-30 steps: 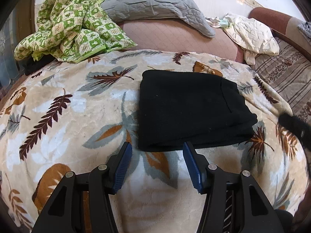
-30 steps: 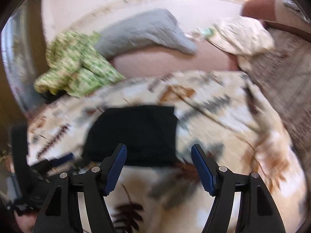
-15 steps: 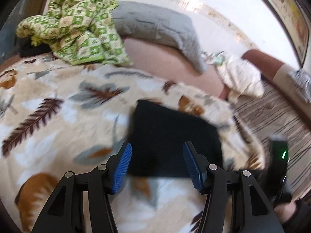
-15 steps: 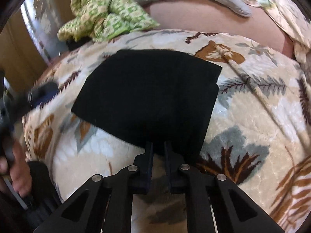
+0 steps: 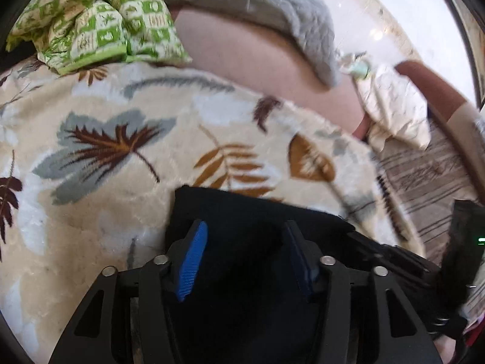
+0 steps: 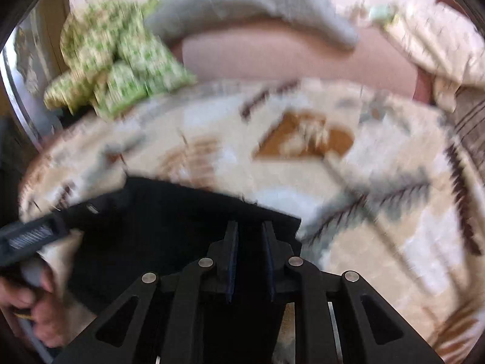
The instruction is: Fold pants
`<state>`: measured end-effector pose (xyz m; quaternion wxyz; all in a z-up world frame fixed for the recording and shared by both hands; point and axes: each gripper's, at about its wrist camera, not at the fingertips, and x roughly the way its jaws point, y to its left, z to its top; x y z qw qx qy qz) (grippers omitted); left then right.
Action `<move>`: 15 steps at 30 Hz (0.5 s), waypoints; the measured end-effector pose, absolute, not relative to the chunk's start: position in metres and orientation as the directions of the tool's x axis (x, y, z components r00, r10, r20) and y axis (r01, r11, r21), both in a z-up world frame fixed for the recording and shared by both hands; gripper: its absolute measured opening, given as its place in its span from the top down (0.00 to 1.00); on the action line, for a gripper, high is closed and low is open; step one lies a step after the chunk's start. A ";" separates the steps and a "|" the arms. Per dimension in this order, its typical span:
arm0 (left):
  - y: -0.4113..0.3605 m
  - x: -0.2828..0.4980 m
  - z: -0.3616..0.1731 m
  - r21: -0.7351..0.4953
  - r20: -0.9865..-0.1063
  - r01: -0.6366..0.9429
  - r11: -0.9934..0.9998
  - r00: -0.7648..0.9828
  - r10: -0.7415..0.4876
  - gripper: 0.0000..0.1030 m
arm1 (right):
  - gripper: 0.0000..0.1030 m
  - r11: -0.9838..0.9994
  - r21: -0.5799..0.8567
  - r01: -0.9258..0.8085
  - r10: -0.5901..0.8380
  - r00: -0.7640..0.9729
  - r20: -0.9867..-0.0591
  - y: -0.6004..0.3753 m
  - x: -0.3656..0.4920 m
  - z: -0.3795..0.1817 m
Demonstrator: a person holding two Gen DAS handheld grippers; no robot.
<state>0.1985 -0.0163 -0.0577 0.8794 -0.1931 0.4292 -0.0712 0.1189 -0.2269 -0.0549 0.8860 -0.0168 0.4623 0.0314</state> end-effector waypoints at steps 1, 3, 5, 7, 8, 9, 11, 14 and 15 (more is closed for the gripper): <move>-0.021 0.201 -0.060 -0.381 -0.731 -0.024 0.924 0.620 -0.285 0.53 | 0.84 0.997 -0.002 -0.076 0.043 0.592 -0.805 -0.228 0.113 -0.057; -0.024 0.206 -0.064 -0.333 -0.739 0.008 0.943 0.619 -0.266 0.53 | 0.84 0.998 0.005 -0.070 0.046 0.600 -0.798 -0.230 0.112 -0.058; -0.026 0.211 -0.063 -0.336 -0.741 0.010 0.942 0.614 -0.271 0.52 | 0.83 0.998 0.027 -0.057 0.055 0.584 -0.810 -0.232 0.115 -0.055; -0.027 0.212 -0.058 -0.356 -0.742 0.007 0.934 0.606 -0.287 0.49 | 0.81 0.998 0.046 -0.047 0.064 0.555 -0.829 -0.234 0.118 -0.048; -0.028 0.206 -0.051 -0.359 -0.739 0.005 0.933 0.609 -0.287 0.50 | 0.79 0.998 0.051 -0.041 0.065 0.545 -0.836 -0.234 0.116 -0.039; -0.027 0.200 -0.041 -0.361 -0.731 0.009 0.932 0.618 -0.290 0.50 | 0.78 0.997 0.063 -0.040 0.074 0.545 -0.835 -0.234 0.113 -0.033; -0.024 0.167 -0.018 -0.391 -0.686 0.029 0.920 0.657 -0.312 0.51 | 0.76 0.996 0.059 -0.073 0.090 0.578 -0.811 -0.228 0.095 -0.012; -0.028 0.123 -0.005 -0.418 -0.635 0.088 0.904 0.683 -0.360 0.48 | 0.69 0.993 0.033 -0.112 0.092 0.575 -0.813 -0.216 0.069 0.001; -0.030 0.114 -0.007 -0.422 -0.636 0.096 0.901 0.677 -0.370 0.48 | 0.68 0.992 0.033 -0.120 0.094 0.551 -0.829 -0.212 0.062 -0.004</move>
